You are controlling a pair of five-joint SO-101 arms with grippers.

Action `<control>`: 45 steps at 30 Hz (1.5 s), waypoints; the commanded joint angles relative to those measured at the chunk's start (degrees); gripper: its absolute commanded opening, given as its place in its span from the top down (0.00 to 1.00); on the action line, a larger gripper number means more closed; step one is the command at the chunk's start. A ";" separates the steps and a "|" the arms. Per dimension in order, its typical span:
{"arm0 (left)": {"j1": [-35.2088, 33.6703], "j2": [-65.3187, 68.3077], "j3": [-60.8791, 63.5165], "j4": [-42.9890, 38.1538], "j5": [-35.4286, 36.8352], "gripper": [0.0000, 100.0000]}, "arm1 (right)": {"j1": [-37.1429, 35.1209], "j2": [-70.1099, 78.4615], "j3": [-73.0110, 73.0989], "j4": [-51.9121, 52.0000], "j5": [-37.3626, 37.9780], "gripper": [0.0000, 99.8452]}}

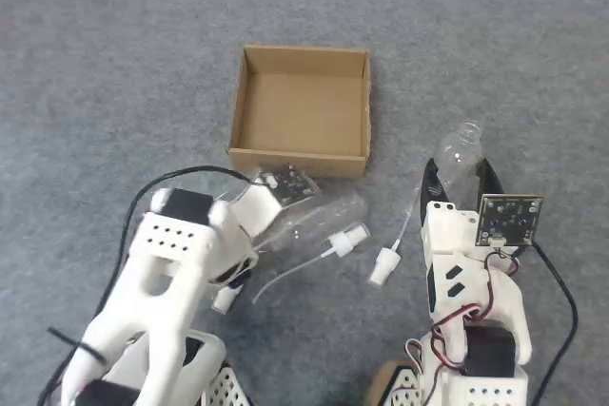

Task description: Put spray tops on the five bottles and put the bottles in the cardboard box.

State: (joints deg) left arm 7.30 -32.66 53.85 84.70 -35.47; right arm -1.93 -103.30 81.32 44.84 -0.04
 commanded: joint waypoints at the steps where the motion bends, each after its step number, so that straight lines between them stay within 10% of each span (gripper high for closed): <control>1: -4.04 -2.02 -3.03 4.40 -7.82 0.96 | 0.48 -0.04 -0.26 -1.54 -0.26 0.98; 14: -18.20 -1.93 -3.65 11.25 -24.62 0.96 | 0.48 -0.57 0.53 -1.71 0.00 0.98; 45: -42.02 -1.67 -5.14 11.60 -22.07 0.96 | 0.48 -0.57 0.53 -1.71 0.09 0.98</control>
State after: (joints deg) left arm -32.00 -32.66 50.86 95.69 -59.74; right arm -1.93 -103.30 82.81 44.84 -0.04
